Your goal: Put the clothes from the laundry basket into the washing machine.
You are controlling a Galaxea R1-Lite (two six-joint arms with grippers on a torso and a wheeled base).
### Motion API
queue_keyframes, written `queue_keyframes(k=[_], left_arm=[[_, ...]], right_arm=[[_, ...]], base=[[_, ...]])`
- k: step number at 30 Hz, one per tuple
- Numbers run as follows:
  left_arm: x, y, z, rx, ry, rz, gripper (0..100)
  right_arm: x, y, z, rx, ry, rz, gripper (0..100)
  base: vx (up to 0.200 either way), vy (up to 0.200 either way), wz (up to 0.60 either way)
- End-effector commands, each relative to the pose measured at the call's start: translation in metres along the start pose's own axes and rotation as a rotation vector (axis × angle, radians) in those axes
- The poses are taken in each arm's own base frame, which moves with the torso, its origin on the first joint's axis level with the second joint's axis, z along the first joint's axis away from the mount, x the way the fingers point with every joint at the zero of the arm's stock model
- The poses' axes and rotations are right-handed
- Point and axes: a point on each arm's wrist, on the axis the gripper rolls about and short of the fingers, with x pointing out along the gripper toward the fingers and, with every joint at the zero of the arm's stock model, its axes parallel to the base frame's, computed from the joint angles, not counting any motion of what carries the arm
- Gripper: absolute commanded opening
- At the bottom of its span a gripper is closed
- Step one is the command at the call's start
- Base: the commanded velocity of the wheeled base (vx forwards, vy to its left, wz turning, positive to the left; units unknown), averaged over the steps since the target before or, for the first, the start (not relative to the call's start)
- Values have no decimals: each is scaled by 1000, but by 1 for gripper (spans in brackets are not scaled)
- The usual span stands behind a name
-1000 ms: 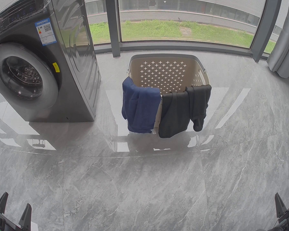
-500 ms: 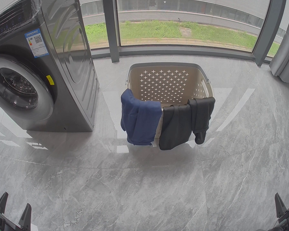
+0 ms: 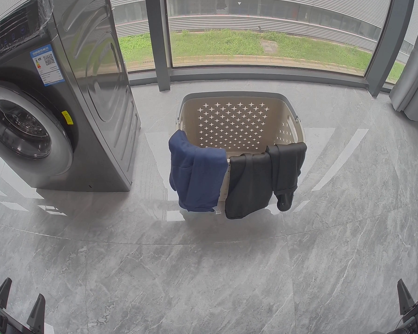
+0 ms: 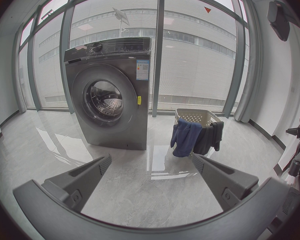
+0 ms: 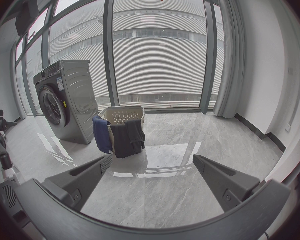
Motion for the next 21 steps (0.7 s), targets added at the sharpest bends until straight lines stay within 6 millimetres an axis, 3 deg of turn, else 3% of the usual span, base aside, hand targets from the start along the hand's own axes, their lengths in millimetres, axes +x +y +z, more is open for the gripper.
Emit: queue_keyframes(k=[1,6,21], left_arm=[[0,0,-5,-1,-2,0,100],[0,0,-5,-1,-1,1,100],[0,0,-5,-1,-2,0,100]], right_arm=[[0,0,-5,-1,1,0,100],[0,0,-5,-1,1,0,100],[0,0,-5,-1,3,2,100]], base=[[0,0,0],[0,0,0],[200,0,0]])
